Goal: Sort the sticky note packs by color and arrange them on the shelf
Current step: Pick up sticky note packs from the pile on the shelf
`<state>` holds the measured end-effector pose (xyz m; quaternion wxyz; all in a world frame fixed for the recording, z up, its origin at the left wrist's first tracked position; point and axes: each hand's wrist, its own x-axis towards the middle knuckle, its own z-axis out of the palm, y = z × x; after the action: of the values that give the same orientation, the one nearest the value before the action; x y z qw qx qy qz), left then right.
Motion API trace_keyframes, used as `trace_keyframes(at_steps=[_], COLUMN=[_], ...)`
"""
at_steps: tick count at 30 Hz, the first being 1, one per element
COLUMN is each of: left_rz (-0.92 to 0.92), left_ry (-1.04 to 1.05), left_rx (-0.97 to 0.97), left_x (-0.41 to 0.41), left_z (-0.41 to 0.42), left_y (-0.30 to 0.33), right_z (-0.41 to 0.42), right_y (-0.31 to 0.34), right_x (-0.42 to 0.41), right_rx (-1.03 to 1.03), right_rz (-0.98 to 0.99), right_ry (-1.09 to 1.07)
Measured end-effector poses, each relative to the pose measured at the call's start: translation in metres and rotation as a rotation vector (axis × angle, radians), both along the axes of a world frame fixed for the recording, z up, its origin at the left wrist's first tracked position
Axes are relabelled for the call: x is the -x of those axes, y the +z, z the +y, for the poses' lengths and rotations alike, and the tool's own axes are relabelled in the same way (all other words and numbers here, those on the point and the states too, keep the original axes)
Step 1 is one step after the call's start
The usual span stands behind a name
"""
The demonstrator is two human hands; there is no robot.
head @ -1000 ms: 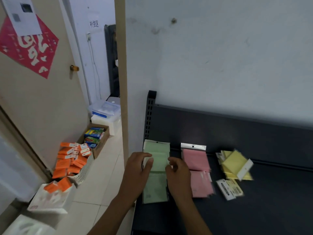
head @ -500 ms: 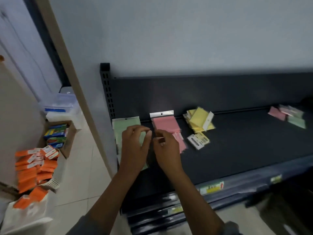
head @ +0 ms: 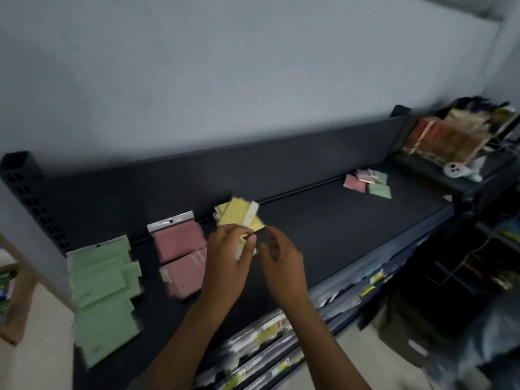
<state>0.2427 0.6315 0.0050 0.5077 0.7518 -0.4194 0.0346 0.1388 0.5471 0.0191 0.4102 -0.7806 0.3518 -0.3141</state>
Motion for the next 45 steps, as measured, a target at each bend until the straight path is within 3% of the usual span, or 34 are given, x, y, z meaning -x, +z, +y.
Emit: trace_keyframes(at_steps=[9,18,23,26,38,45], left_rz=[-0.036,-0.048,-0.229,-0.244,-0.178,-0.19], left_ry=[-0.073,-0.113,-0.181,-0.217,-0.377,-0.365], left_rx=[-0.036,-0.023,-0.052,-0.047,-0.076,-0.086], left_x=[0.067,0.148,0.186,0.204,0.241,0.21], left_z=[-0.104,-0.214,-0.259,-0.282,-0.401,-0.486], left_y=[0.01,0.014,0.012,0.011,-0.017,-0.007], right_z=[-0.096,-0.201,-0.245,-0.263,-0.36,-0.452], right_y=[0.007,0.022,0.021,0.018,-0.018,-0.018], right_x=[0.06,0.152,0.199,0.217,0.263,0.227], right_rx=[-0.052,0.028,0.037,0.025,-0.021,-0.029], right_rz=[-0.044,0.007,0.01,-0.025,0.007,-0.014], right_ry=[-0.068,-0.074,-0.145,-0.182,-0.311,-0.275])
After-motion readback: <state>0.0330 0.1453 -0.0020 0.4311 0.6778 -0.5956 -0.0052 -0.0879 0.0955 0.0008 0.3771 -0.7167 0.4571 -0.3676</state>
